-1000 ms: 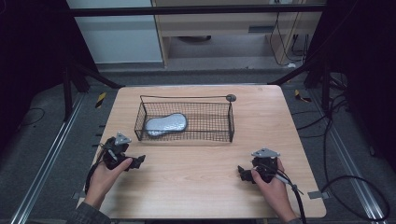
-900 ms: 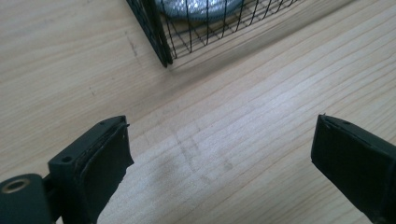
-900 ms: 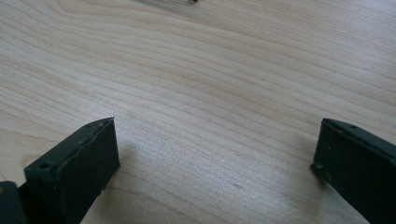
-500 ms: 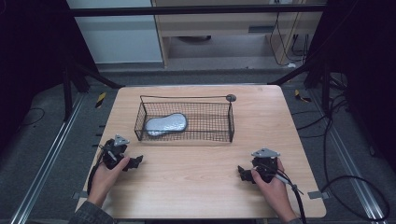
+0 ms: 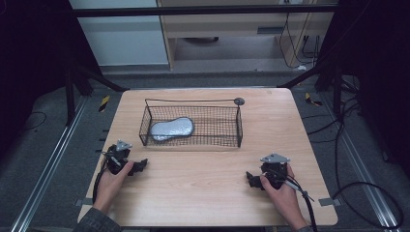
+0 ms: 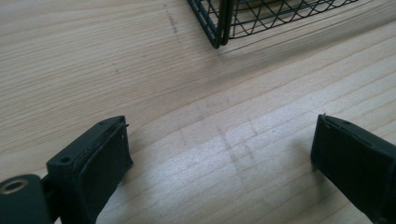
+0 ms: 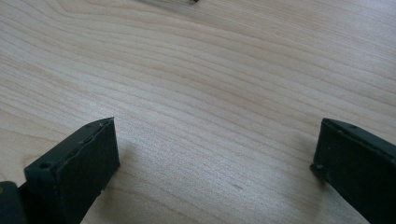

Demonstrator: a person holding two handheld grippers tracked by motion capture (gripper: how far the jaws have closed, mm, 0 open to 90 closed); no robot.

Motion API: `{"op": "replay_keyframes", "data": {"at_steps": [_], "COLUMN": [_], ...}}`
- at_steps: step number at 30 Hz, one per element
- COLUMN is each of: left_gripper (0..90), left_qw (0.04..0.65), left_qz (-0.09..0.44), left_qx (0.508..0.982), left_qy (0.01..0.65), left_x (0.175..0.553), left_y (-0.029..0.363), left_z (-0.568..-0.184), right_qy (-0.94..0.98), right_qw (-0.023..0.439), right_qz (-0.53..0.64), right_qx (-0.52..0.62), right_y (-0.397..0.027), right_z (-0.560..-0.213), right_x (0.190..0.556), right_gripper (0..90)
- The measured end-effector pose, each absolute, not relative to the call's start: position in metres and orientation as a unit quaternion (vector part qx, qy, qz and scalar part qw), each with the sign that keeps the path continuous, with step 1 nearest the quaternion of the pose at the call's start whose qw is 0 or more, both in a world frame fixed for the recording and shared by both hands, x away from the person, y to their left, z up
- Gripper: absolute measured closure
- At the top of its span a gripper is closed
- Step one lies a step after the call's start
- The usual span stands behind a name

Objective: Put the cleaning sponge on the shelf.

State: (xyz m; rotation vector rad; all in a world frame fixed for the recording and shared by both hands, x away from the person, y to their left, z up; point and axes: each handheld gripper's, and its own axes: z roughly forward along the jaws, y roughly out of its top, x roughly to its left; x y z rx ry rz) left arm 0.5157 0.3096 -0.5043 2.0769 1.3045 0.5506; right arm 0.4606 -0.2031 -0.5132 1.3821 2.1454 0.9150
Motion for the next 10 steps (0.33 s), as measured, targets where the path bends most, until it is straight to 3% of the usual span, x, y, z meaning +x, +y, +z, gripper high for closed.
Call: {"op": "replay_keyframes", "data": {"at_steps": [10], "left_gripper": [0.2], "left_qw": [0.319], "left_qz": [0.217], "left_qx": [0.780], "left_qy": [0.493], "left_x": [0.5151], "left_y": [0.3102], "left_z": [-0.5077], "right_qy": [0.773], "right_qw": [0.214], "right_qz": [0.330], "right_qx": [0.498], "right_y": [-0.2030], "right_z": [-0.5132], "right_x": [0.4606], "right_gripper": [0.3]}}
